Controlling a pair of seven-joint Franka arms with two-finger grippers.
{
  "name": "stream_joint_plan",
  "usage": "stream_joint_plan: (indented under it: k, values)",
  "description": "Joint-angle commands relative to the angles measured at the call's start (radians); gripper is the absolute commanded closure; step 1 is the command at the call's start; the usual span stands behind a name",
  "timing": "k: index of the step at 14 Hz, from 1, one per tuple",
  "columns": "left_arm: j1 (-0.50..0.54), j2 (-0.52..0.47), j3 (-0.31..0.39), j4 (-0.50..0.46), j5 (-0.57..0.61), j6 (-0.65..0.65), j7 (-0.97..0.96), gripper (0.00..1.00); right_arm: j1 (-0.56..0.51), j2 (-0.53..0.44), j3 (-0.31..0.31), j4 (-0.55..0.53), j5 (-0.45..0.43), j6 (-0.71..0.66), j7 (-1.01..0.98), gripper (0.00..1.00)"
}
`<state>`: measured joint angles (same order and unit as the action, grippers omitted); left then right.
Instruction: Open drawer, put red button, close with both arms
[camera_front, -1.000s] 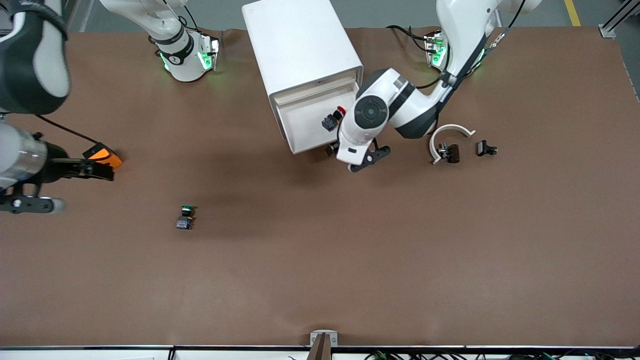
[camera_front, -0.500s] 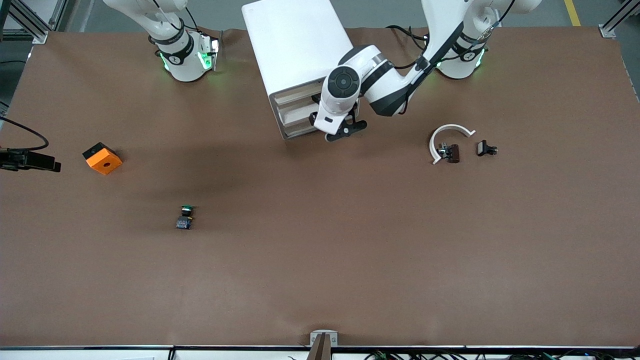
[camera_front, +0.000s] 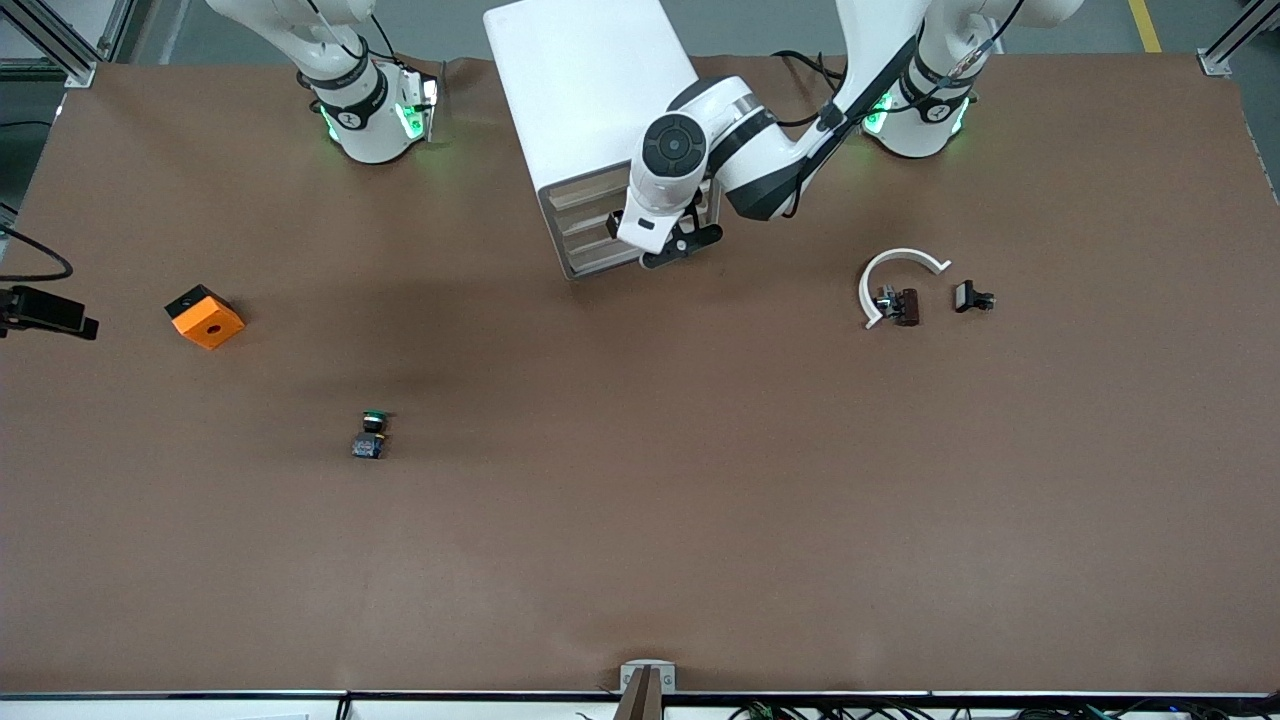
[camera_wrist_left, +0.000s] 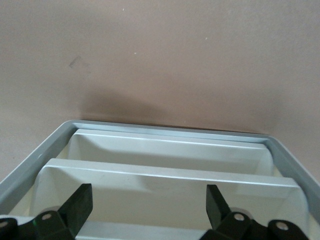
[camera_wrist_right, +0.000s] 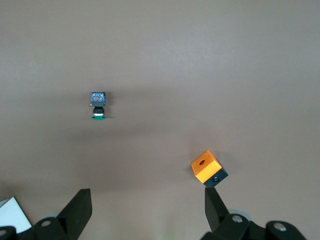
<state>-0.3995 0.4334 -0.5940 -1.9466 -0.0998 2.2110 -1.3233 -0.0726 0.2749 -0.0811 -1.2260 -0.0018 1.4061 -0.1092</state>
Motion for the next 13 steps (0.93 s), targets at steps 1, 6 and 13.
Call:
stream_joint_plan:
  k: [1, 6, 13]
  values:
    - [0.083, -0.012, -0.001, 0.035, 0.011, 0.004, -0.007, 0.00, -0.026, -0.060, 0.014, -0.036, 0.016, -0.006, 0.008, 0.00]
    - [0.301, -0.042, -0.001, 0.123, 0.190, -0.007, -0.004, 0.00, -0.024, -0.115, 0.014, -0.099, 0.005, -0.018, 0.023, 0.00]
    - [0.579, -0.087, -0.003, 0.447, 0.290, -0.366, 0.101, 0.00, 0.027, -0.212, 0.021, -0.213, 0.002, 0.003, 0.137, 0.00]
